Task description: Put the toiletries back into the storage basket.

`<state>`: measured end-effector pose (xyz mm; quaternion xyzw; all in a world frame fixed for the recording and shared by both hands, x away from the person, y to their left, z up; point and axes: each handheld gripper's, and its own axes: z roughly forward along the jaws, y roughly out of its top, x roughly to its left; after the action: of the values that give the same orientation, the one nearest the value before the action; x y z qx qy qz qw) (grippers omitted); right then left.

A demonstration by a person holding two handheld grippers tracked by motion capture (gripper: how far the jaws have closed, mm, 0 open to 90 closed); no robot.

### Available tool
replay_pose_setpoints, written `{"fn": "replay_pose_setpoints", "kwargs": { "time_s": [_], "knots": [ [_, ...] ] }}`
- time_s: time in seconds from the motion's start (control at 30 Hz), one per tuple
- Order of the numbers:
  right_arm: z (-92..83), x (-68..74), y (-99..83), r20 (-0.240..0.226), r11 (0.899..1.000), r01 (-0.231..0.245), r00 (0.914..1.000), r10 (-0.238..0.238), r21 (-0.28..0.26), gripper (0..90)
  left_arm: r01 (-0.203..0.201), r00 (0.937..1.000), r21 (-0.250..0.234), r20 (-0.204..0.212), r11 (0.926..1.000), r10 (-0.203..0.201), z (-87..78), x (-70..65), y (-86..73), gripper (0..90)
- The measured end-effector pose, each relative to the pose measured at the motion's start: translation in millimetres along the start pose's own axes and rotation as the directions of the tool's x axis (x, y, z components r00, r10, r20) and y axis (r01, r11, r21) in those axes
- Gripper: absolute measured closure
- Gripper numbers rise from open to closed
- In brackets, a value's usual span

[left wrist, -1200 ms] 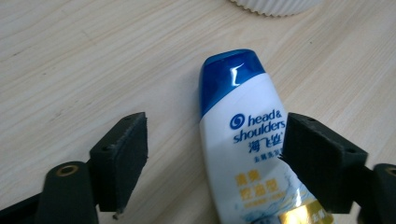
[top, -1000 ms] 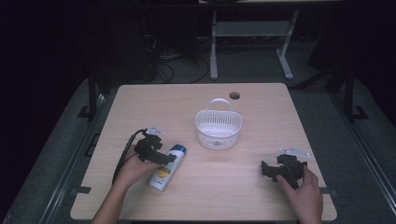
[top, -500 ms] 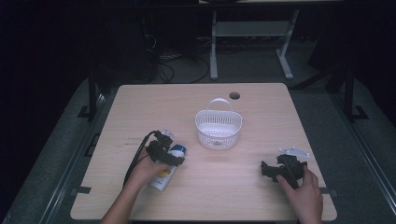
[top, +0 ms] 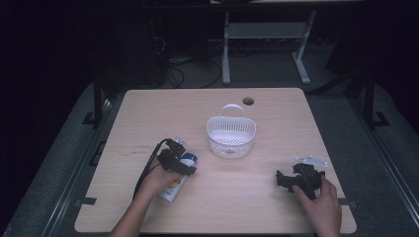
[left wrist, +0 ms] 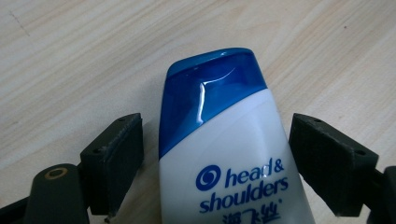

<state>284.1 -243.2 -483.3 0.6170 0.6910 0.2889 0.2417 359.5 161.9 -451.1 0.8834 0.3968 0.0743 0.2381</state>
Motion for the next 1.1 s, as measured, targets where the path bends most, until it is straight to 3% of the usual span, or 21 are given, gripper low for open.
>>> {"fn": "replay_pose_setpoints", "kwargs": {
  "time_s": [0.23,0.33,0.7,1.1],
  "knots": [
    [0.0,0.0,0.0,0.000,1.000,0.000,1.0000,0.000,0.000,0.0,-0.010,0.9999,0.002,-0.007,0.9999,0.010,-0.3,-0.5,1.6,24.3],
    [0.0,0.0,0.0,0.000,1.000,0.000,1.0000,0.000,0.000,0.0,-0.021,0.9998,0.000,-0.005,0.9998,0.021,-1.7,-0.6,1.6,31.6],
    [0.0,0.0,0.0,0.000,1.000,0.000,1.0000,0.000,0.000,0.0,-0.047,0.9989,-0.004,0.005,0.9989,0.047,-1.2,-2.2,1.8,33.3],
    [0.0,0.0,0.0,0.000,1.000,0.000,1.0000,0.000,0.000,0.0,-0.050,0.9985,0.028,0.025,0.9983,0.049,-2.2,-5.5,5.3,36.1]
  ]
}}
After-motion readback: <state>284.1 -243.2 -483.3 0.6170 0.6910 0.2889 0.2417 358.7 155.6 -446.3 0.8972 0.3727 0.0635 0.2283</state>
